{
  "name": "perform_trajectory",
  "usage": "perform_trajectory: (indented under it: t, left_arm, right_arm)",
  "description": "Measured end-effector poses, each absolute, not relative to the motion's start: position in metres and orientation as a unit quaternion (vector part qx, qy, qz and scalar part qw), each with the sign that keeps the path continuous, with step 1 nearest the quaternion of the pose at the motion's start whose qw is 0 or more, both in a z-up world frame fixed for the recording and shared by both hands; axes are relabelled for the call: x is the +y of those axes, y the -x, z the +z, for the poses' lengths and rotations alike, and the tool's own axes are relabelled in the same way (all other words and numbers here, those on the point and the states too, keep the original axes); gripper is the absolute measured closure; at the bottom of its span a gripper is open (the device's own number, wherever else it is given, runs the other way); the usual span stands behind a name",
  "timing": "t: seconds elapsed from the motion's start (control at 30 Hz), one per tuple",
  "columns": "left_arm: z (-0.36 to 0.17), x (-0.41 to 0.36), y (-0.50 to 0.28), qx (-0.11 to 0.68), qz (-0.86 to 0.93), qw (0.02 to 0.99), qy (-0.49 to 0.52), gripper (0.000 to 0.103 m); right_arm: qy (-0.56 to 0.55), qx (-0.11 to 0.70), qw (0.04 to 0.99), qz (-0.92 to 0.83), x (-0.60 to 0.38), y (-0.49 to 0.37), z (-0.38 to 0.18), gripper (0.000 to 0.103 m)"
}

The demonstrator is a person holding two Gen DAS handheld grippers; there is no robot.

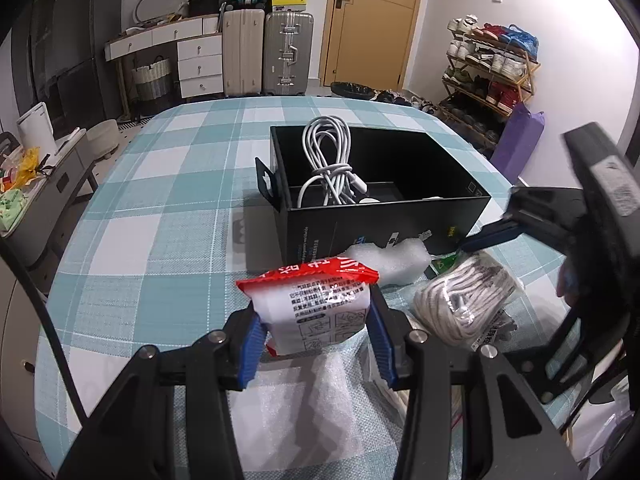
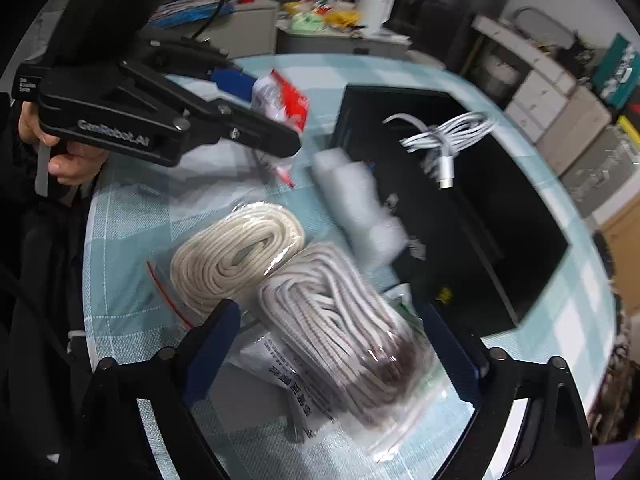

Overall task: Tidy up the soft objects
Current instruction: 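Grasp the bagged white rope with the right gripper while the left gripper holds the packet, then carry the packet and bagged rope over the black box with both grippers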

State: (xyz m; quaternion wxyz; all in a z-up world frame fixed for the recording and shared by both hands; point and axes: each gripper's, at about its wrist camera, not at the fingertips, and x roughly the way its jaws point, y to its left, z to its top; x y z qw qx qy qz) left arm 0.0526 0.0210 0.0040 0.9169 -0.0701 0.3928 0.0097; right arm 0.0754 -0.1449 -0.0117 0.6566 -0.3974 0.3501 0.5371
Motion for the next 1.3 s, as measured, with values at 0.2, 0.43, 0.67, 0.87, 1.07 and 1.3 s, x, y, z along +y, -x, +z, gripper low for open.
perform_trajectory:
  t: [0.2,0.43,0.67,0.87,1.07,1.3]
  left_arm:
    - [0.005,0.018,-0.051,0.392,0.007,0.918,0.067,0.058]
    - [0.005,0.018,-0.05,0.389,0.008,0.919,0.068,0.058]
    - [0.007,0.018,-0.048,0.386,0.008,0.92,0.071,0.058]
    - [0.011,0.018,-0.047,0.379,0.008,0.923,0.07,0.058]
    - [0.018,0.018,-0.046,0.37,0.009,0.927,0.064,0.058]
    - [0.028,0.018,-0.049,0.361,0.008,0.93,0.061,0.058]
  right_arm:
    - [0.393,0.372,0.64,0.546,-0.142,-0.087,-0.022,0.029]
    - [0.371,0.375,0.646,0.551,-0.148,-0.079,-0.021,0.059]
    - [0.35,0.364,0.67,0.544,-0.155,-0.072,-0.017,0.067]
    - [0.332,0.357,0.691,0.533,-0.171,-0.062,-0.01,0.067]
    - [0.289,0.34,0.722,0.528,-0.189,-0.058,0.007,0.067]
    - [0.237,0.307,0.768,0.509,-0.202,-0.052,0.033,0.067]
